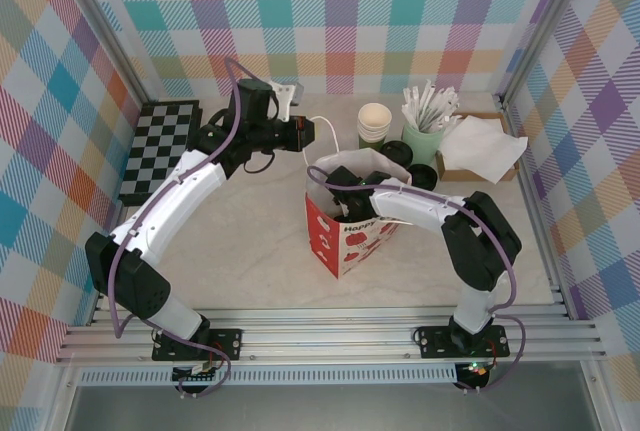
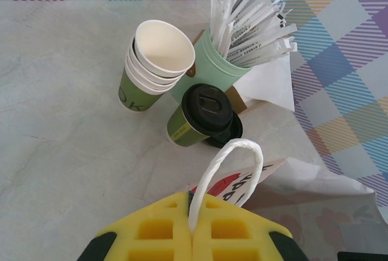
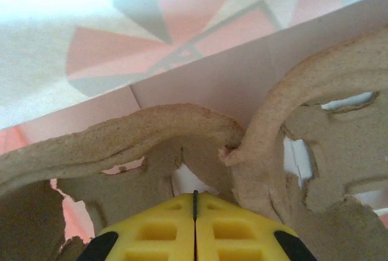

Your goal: Pack the takeout coffee

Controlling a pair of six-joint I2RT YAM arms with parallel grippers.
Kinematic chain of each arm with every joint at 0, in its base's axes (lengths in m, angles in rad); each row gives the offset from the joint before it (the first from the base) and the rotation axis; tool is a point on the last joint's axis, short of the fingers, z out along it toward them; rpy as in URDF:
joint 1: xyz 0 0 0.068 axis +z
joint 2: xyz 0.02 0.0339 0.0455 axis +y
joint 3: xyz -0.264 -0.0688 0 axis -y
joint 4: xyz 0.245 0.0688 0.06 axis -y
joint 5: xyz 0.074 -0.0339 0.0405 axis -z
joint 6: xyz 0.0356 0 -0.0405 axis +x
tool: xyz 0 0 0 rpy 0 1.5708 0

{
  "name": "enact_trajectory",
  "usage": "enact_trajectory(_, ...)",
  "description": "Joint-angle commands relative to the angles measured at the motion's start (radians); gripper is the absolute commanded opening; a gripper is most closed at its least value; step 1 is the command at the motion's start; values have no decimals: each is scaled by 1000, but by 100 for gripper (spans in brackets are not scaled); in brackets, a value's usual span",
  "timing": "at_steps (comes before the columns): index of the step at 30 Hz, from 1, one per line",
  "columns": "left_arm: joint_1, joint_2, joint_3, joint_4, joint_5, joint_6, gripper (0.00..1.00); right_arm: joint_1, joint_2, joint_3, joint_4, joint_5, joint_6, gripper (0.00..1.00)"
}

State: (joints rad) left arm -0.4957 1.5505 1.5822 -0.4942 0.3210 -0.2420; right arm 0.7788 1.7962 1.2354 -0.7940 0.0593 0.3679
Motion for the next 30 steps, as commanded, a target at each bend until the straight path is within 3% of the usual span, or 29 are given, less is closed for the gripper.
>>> enact_trajectory(1,10,-23,24,-3,4,18,0,-1,-1,2,-41,42,-17,11)
enact_trajectory(6,11,-23,25,-6,3,22,0,-1,18,19,-81,125,-14,13)
enact_trajectory(10,11,-23,26,-10,5,30,0,1,-10,30,-68,82,-31,17)
enact_trajectory(15,11,-15,27,-9,32,40,0,10,-66,63,-59,28,-43,27)
enact_trajectory(30,9,-24,24,-16,49,47,0,10,-306,95,54,54,-38,58)
